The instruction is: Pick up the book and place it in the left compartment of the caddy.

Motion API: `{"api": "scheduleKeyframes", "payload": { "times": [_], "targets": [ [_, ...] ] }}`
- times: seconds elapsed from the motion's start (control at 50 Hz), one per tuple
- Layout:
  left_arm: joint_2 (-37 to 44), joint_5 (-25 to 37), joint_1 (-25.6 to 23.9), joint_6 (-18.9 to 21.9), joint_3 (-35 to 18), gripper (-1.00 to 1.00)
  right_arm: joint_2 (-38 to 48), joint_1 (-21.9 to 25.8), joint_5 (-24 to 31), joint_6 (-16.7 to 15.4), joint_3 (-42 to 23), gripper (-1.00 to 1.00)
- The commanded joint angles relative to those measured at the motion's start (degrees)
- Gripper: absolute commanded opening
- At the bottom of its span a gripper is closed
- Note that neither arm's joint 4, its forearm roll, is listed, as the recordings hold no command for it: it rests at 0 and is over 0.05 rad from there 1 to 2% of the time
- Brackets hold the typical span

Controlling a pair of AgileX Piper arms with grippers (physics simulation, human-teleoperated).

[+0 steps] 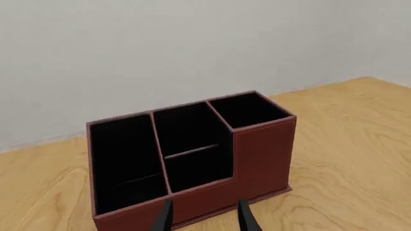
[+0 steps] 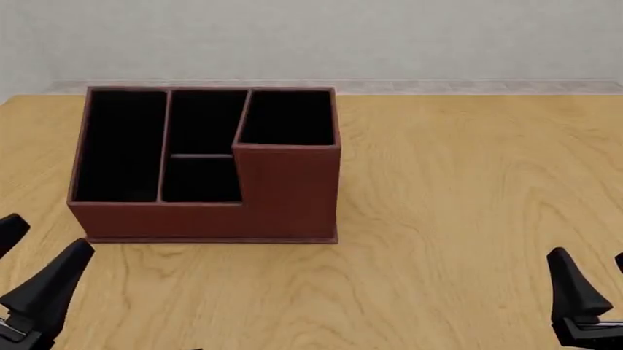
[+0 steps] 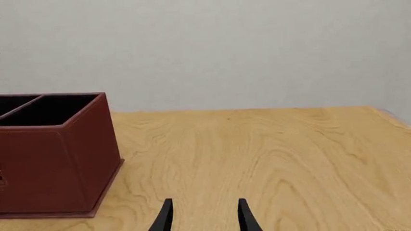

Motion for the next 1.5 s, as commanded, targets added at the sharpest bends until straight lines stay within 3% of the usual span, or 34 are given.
{"api": "scheduleKeyframes", "payload": {
  "times": [0.02,0.18,0.22,0.28,0.54,0.84,1.2,1.5],
  "targets": [
    [6.12,6.66,-8.63,2.16,-9.75,1.0,0.29,0.12,-0.14,-0.01,0.09,1.0],
    [12.21,9.95,-12.09,2.71,-15.8,1.0,0.73,0.04,-0.35,-0.07,0.06,1.0],
    [13.96,11.07,-13.28,6.01,-16.82,1.0,0.56,0.01,-0.23,-0.13,0.14,1.0],
    [16.03,12.76,-13.95,6.58,-18.78,1.0,0.83,0.06,-0.39,-0.32,0.06,1.0],
    [22.25,21.22,-21.37,4.24,-26.1,1.0,1.92,0.26,-1.02,-0.96,0.14,1.0],
    [26.24,29.09,-25.03,6.27,-30.49,1.0,3.59,0.61,-2.39,-1.31,0.17,1.0],
    [28.14,33.45,-27.21,8.33,-28.57,1.0,3.73,0.52,-2.56,-1.09,0.16,1.0],
    [28.26,33.58,-29.04,9.05,-22.44,1.0,2.42,0.26,-1.75,-0.64,0.17,1.0]
  ]
}}
